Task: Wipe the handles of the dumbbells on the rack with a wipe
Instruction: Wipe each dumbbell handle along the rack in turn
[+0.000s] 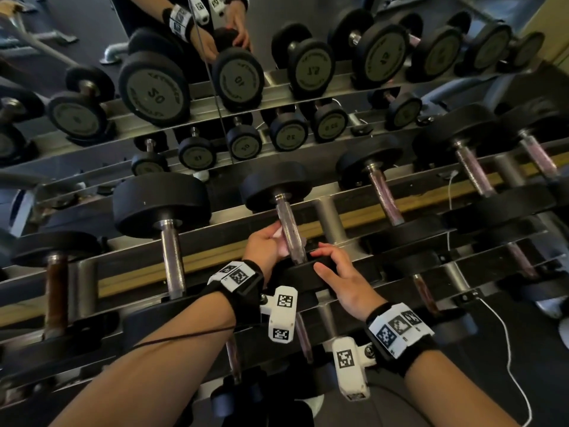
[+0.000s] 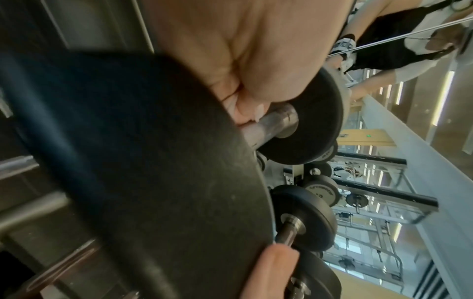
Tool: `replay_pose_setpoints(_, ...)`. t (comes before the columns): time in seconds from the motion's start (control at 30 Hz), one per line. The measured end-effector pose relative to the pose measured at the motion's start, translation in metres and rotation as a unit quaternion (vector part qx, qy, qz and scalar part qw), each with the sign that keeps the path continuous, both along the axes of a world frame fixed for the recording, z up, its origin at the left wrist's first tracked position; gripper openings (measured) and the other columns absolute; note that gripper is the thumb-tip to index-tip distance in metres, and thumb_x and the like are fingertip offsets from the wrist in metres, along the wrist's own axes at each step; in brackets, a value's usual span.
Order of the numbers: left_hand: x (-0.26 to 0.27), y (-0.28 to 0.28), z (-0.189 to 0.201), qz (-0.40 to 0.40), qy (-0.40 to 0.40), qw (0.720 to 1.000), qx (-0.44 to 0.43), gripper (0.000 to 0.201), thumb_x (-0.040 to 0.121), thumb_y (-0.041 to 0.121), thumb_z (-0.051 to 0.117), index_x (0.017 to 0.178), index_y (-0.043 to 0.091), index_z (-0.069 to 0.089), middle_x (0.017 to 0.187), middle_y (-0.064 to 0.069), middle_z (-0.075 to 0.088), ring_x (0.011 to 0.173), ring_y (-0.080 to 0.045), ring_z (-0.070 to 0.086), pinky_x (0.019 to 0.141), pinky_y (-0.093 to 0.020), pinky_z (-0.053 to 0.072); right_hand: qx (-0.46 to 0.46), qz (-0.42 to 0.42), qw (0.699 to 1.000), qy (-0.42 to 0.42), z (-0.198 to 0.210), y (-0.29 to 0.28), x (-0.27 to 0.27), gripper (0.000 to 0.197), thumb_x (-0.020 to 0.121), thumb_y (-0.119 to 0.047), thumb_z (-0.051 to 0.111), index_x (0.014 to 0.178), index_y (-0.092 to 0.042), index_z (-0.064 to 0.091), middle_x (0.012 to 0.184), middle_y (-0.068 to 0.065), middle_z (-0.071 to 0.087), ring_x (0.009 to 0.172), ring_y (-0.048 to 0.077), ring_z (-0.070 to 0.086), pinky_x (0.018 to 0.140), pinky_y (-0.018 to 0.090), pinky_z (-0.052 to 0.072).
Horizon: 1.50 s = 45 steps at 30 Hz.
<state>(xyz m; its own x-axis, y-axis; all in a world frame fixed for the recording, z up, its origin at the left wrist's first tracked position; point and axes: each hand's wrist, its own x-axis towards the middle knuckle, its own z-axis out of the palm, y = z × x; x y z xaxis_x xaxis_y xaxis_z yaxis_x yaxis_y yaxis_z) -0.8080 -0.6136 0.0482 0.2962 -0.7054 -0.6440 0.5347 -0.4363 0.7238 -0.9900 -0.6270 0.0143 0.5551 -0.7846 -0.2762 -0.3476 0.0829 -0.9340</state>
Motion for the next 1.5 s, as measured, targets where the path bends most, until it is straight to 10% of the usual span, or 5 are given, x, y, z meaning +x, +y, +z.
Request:
replay_pose_setpoints(0.27, 0.018, 0.006, -0.014, -0.018, 0.0, 0.999, 0.03, 0.041, 0.099, 0.001, 0.047, 0.075, 0.013, 0.077, 0.062, -0.001, 0.073, 0.053, -0.013, 0.07, 0.043, -0.019, 0.051, 0.011, 0.013, 1.0, 0.0, -0.002, -0.002, -0.002, 0.03, 0.089, -0.047, 0.055, 0.118, -0.039, 0.053, 0.135, -0.025, 0.037, 0.126, -0.008, 0.037, 0.088, -0.003, 0.032)
replay_pose_setpoints(0.67, 0.017, 0.014, -0.011, -0.162, -0.077, 0.983, 0.033, 0.035, 0.099, 0.0, 0.047, 0.132, 0.006, 0.058, 0.116, -0.021, 0.068, 0.101, -0.029, 0.069, 0.091, -0.037, 0.056, 0.007, 0.005, 1.0, -0.004, 0.002, 0.0, 0.0, 0.031, 0.087, -0.047, 0.055, 0.117, -0.039, 0.053, 0.134, -0.024, 0.038, 0.125, -0.007, 0.038, 0.086, -0.004, 0.033)
replay_pose_setpoints(1.07, 0.003, 0.005, -0.007, -0.135, -0.083, 0.987, 0.028, 0.047, 0.101, 0.0, 0.043, 0.147, 0.011, 0.041, 0.099, -0.008, 0.069, 0.084, -0.017, 0.068, 0.071, -0.025, 0.059, 0.005, -0.014, 1.0, 0.009, 0.012, 0.005, 0.002, 0.027, 0.098, -0.024, 0.056, 0.125, -0.022, 0.054, 0.14, -0.008, 0.039, 0.13, 0.011, 0.042, 0.113, 0.037, 0.037)
replay_pose_setpoints(1.27, 0.024, 0.016, 0.005, -0.068, 0.024, 0.995, 0.061, 0.055, 0.099, -0.012, 0.036, 0.149, 0.01, 0.035, 0.103, -0.019, 0.071, 0.078, -0.028, 0.074, 0.052, -0.033, 0.059, 0.017, -0.013, 1.0, 0.001, 0.013, 0.006, 0.002, 0.026, 0.098, -0.025, 0.055, 0.124, -0.025, 0.053, 0.139, -0.01, 0.038, 0.126, 0.01, 0.044, 0.095, 0.016, 0.046)
replay_pose_setpoints(1.5, 0.031, -0.008, -0.002, 0.03, -0.018, 0.999, 0.037, 0.061, 0.096, -0.018, 0.034, 0.151, 0.008, 0.033, 0.14, -0.024, 0.049, 0.12, -0.039, 0.056, 0.101, -0.054, 0.047, 0.01, -0.013, 1.0, 0.003, 0.009, 0.005, 0.002, 0.023, 0.098, -0.027, 0.055, 0.121, -0.03, 0.054, 0.138, -0.014, 0.038, 0.13, 0.01, 0.042, 0.107, 0.03, 0.042)
